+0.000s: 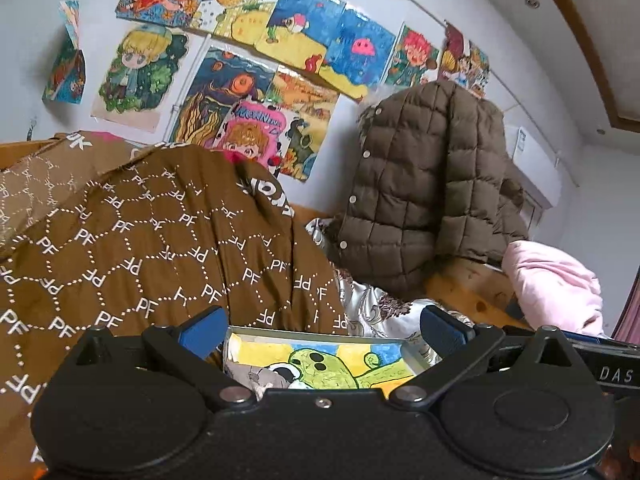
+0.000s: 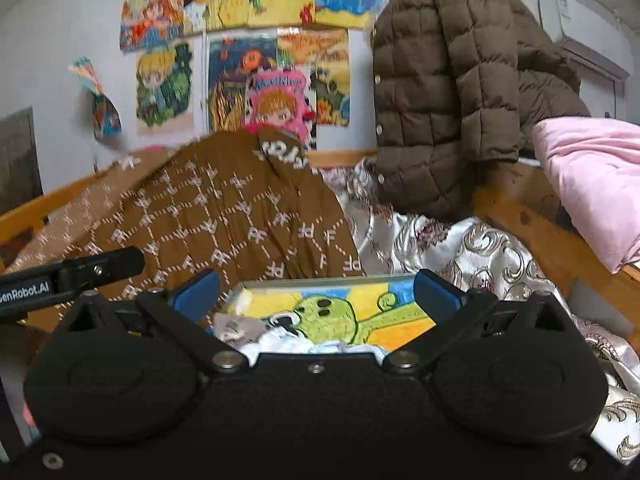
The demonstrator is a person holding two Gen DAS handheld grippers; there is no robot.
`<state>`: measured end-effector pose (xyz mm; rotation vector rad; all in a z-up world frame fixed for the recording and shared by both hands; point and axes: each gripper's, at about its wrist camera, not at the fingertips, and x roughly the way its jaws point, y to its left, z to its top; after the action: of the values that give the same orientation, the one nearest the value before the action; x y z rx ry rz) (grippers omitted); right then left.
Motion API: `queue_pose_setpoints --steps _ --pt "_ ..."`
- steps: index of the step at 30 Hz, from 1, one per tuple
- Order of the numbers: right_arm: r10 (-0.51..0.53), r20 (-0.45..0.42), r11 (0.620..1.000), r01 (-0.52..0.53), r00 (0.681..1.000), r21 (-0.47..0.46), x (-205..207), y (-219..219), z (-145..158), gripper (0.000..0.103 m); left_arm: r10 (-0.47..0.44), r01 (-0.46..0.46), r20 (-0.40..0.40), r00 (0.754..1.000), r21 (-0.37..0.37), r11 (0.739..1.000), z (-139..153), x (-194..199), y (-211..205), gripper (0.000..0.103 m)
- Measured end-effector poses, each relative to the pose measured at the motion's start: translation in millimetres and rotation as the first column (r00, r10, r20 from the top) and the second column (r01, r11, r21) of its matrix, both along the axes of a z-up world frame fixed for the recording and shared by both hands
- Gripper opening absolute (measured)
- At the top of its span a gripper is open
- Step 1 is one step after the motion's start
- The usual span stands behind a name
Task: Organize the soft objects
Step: 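Open both grippers and lift them away from the tray, then move both open grippers down over the pile of soft items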
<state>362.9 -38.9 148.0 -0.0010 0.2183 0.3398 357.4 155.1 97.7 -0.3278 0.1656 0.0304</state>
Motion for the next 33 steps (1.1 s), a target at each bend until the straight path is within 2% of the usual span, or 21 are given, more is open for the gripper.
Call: queue_pose_setpoints --steps 6,10,14,18,26,33 --pt "0.018 0.055 0.999 -0.020 0.998 0.029 -57 -17 2 0.102 -0.014 0.014 -0.003 1.000 0.045 0.999 -8 -43 3 0.102" --pt "0.024 0.065 0.999 -0.027 0.998 0.034 -93 -29 -8 0.103 -0.025 0.027 -0.030 0.999 0.075 0.997 -23 -71 7 0.102" --pt "-0.010 0.067 1.000 0.011 0.998 -0.018 -122 -33 -31 0.102 -0.052 0.061 -0.076 0.996 0.113 0.992 -41 -91 8 0.102" --pt "-0.028 0.022 0.999 0.028 0.999 -0.027 -146 -39 -61 0.103 -0.092 0.108 -0.114 0.989 0.144 0.984 -58 -109 5 0.102" --pt "0.003 -0.018 0.992 -0.005 1.000 -0.124 -201 -51 -108 0.103 -0.222 0.251 -0.161 0.962 0.194 0.948 -76 -135 -9 0.102" --pt "0.045 -0.044 0.978 -0.053 0.998 -0.203 -236 -49 -136 0.102 -0.312 0.362 -0.219 0.924 0.247 0.899 -92 -150 -27 0.102"
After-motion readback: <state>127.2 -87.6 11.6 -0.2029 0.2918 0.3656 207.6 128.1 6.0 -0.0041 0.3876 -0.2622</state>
